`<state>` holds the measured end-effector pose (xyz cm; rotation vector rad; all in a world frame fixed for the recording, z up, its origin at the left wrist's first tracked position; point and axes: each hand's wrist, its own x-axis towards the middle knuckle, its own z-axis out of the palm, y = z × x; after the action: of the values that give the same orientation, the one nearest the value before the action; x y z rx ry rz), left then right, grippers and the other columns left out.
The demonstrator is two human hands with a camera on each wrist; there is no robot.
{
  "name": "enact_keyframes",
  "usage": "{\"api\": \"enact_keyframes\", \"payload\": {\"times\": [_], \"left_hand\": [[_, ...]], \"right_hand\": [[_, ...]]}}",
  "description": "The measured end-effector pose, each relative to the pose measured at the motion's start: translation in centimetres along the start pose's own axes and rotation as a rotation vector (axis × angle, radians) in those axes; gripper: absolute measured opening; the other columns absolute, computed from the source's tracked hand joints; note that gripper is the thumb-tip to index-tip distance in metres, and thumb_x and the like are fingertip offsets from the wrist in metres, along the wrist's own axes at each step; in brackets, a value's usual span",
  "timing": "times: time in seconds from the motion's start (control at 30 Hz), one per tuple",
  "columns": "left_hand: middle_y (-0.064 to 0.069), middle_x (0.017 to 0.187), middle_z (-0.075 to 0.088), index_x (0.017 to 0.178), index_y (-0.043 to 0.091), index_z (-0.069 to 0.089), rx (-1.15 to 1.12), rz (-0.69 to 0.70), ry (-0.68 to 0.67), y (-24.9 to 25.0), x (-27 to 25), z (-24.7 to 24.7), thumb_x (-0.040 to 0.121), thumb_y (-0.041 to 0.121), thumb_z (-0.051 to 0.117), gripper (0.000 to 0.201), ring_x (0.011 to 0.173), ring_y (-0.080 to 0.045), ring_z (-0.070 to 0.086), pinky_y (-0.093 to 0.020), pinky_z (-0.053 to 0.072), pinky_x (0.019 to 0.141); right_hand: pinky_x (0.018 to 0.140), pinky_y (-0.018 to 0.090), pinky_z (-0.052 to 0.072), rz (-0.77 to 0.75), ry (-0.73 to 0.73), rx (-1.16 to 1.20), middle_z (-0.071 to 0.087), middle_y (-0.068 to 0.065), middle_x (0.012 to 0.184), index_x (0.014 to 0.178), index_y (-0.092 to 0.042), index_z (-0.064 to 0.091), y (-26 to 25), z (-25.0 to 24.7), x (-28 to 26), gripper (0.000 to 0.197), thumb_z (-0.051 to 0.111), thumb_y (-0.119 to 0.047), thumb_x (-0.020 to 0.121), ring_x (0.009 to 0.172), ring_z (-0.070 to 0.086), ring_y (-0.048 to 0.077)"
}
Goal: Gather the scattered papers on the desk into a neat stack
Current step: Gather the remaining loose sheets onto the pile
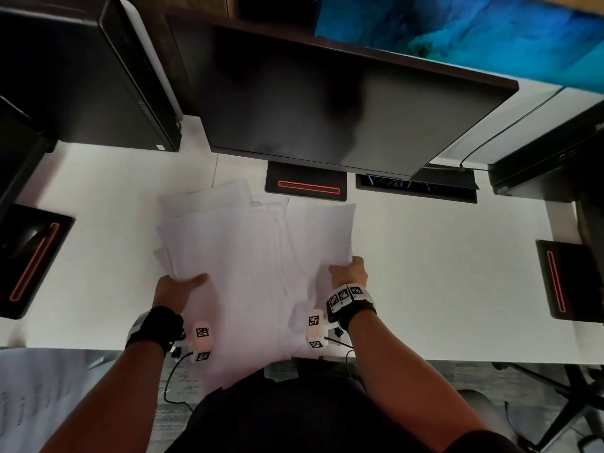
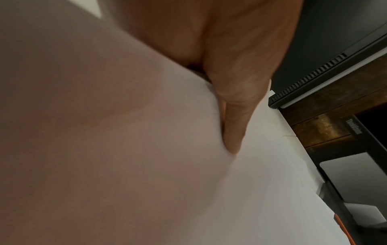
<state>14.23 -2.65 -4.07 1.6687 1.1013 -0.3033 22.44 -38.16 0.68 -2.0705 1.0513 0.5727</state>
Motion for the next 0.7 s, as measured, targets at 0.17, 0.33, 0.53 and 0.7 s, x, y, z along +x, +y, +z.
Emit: {"api": "enact_keyframes", "payload": {"times": [0.17, 0.33, 0.53, 0.7], "left_hand": [[-0.024, 0.099, 0.073, 0.104, -0.009, 0.07, 0.03, 0.004, 0.022, -0.1, 0.4, 0.2, 0.069, 0.026, 0.091, 0.054, 0.091, -0.035, 0.072, -0.048, 0.058, 0.086], [-0.023, 0.103, 0.072, 0.109, -0.008, 0.069, -0.016, -0.008, 0.0, 0.2, 0.2, 0.2, 0.071, 0.022, 0.09, 0.052, 0.09, -0.032, 0.071, -0.042, 0.057, 0.085], [-0.016, 0.089, 0.073, 0.098, -0.004, 0.068, 0.042, -0.009, -0.066, 0.6, 0.4, -0.2, 0.071, 0.04, 0.088, 0.055, 0.08, -0.03, 0.07, -0.034, 0.054, 0.065], [-0.017, 0.086, 0.071, 0.096, -0.008, 0.073, 0.088, 0.095, -0.143, 1.0, -0.4, -0.5, 0.087, 0.019, 0.077, 0.029, 0.08, -0.025, 0.067, -0.028, 0.048, 0.071]], "right_hand": [[0.085, 0.034, 0.052, -0.066, 0.047, -0.114, 0.071, 0.018, 0.111, 0.112, -0.005, 0.071, 0.1, -2.2, 0.6, 0.038, 0.069, -0.033, 0.086, 0.105, 0.065, 0.036], [0.081, 0.033, 0.049, -0.197, 0.174, -0.132, 0.072, 0.022, 0.107, 0.109, -0.006, 0.072, -0.3, -7.0, -0.1, 0.035, 0.069, -0.034, 0.088, 0.101, 0.065, 0.039], [0.068, 0.027, 0.038, -0.461, 0.338, -0.083, 0.073, 0.022, 0.091, 0.096, 0.0, 0.073, -3.2, -14.1, -5.0, 0.039, 0.076, -0.036, 0.082, 0.075, 0.062, 0.031], [0.063, 0.031, 0.037, -0.692, 0.449, -0.148, 0.073, 0.021, 0.082, 0.09, -0.004, 0.075, -6.1, -18.7, -9.6, 0.038, 0.078, -0.04, 0.079, 0.065, 0.057, 0.029]]}}
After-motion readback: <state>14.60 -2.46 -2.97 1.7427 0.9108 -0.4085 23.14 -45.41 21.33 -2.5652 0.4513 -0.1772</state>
